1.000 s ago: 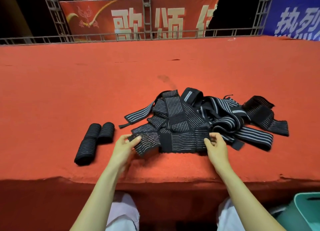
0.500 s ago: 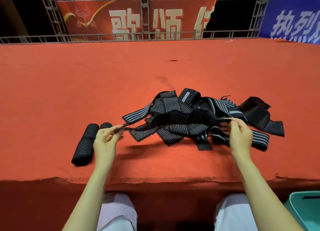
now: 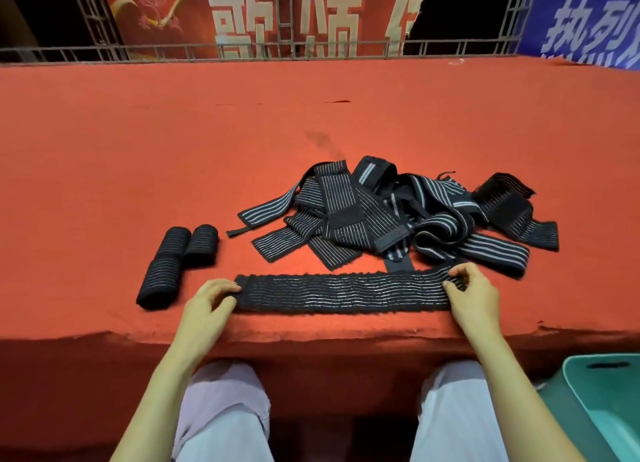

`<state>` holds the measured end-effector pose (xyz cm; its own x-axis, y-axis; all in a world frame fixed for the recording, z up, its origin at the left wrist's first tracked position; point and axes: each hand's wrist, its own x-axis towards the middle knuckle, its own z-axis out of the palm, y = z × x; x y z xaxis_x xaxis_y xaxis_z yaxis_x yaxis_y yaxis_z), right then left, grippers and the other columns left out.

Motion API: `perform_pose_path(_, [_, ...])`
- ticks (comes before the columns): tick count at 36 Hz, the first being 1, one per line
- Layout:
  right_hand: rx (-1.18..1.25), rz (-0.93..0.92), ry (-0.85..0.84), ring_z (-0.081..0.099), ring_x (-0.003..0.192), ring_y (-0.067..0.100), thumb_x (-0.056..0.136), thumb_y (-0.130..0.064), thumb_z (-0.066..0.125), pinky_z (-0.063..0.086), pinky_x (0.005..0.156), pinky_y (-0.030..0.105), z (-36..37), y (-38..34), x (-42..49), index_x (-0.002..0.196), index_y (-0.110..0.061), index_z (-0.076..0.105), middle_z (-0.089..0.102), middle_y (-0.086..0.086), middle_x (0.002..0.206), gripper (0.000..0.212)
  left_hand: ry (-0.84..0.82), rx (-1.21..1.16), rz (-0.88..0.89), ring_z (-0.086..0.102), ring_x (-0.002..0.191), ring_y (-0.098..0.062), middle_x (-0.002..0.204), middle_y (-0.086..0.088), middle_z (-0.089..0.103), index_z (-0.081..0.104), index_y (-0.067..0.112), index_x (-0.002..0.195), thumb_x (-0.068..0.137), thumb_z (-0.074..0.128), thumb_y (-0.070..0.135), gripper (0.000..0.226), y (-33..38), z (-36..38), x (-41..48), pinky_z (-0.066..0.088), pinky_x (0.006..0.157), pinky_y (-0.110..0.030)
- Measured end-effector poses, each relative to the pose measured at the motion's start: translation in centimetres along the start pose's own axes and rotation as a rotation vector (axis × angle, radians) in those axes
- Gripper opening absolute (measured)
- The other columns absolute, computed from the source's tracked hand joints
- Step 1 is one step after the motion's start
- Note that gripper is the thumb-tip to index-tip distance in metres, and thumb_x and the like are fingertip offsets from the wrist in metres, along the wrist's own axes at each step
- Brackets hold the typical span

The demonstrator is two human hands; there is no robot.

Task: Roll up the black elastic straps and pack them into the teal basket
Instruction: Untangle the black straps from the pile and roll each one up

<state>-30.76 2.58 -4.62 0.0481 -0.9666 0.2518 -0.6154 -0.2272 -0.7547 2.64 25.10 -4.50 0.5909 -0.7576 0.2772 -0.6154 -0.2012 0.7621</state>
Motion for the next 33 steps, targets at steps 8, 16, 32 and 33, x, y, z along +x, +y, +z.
perform_pose_path(8, [-0.332,-0.044,0.065,0.042,0.113,0.038,0.082,-0.004,0.064,0.036,0.093,0.047,1.2,-0.4,-0.8,0.096,-0.007,0.067,0.054,0.018,0.112,0.015,0.045,0.376,-0.074,0.053,0.095,-0.032,0.095,-0.007,0.063,0.069,0.012,0.084,0.078,0.073,0.015,0.007,0.4,2.0,0.7,0.038,0.085,-0.037])
perform_pose_path(16, [-0.218,-0.342,-0.020,0.049,0.104,0.035,0.081,-0.007,0.070,0.038,0.093,0.042,3.4,-2.9,-2.3,0.093,-0.004,0.069,0.057,0.013,0.101,0.013,-0.021,0.431,0.115,0.049,0.104,-0.030,0.105,-0.007,0.057,0.069,0.012,0.100,0.082,0.067,0.023,0.021,5.3,6.4,1.2,0.041,0.092,-0.041])
perform_pose_path(32, [-0.165,-0.382,-0.290,0.042,0.122,0.028,0.093,-0.020,0.057,0.029,0.101,0.032,7.6,-9.7,1.3,0.129,-0.007,0.050,0.050,0.011,0.127,0.039,-0.282,0.215,0.073,0.054,0.093,-0.010,0.102,0.007,0.054,0.062,0.022,0.103,0.088,0.062,0.031,0.017,9.4,10.1,6.9,0.044,0.083,-0.028])
perform_pose_path(33, [-0.162,-0.348,-0.280,0.040,0.124,0.029,0.093,-0.020,0.057,0.029,0.102,0.032,7.9,-10.2,1.9,0.131,-0.006,0.047,0.049,0.012,0.129,0.042,-0.286,0.181,0.056,0.055,0.094,-0.010,0.103,0.008,0.054,0.062,0.024,0.104,0.088,0.062,0.030,0.017,9.5,10.2,7.4,0.044,0.084,-0.028])
